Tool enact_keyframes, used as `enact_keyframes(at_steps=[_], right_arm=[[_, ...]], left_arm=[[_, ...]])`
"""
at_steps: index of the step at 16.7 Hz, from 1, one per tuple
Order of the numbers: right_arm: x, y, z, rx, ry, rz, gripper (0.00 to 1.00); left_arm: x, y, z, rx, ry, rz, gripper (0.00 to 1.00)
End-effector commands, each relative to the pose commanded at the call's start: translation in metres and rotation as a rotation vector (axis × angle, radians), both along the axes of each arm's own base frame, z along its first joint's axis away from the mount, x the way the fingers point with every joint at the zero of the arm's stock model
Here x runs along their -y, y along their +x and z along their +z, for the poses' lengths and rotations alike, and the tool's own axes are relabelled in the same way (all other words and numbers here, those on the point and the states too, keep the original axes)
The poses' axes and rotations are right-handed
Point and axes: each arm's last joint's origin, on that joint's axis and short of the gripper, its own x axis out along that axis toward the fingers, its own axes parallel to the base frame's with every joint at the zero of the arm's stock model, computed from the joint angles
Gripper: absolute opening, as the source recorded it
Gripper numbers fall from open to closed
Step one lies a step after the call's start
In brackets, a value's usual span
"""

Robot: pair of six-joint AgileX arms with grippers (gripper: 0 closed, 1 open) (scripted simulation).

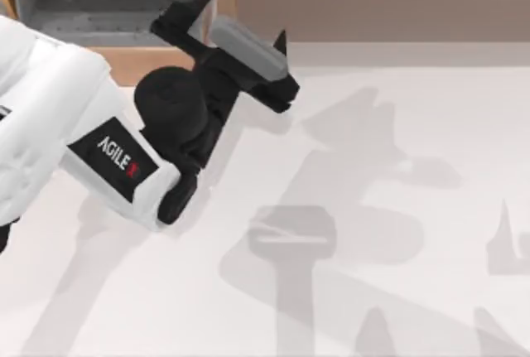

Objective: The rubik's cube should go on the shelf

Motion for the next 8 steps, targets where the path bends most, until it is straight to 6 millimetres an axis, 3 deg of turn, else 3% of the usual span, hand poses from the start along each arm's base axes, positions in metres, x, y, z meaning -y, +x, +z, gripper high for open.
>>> enact_keyframes(at_steps=[5,8], right_arm=[[0.000,0.000,0.000,0.000,0.000,0.000,1.00],[0.000,0.000,0.000,0.000,0.000,0.000,1.00]], left_arm=[[-0.154,-0.048,-0.011,0.018,0.351,0.085,1.00],[-0.226,-0.089,-0.012,0.019,0.542,0.143,1.00]])
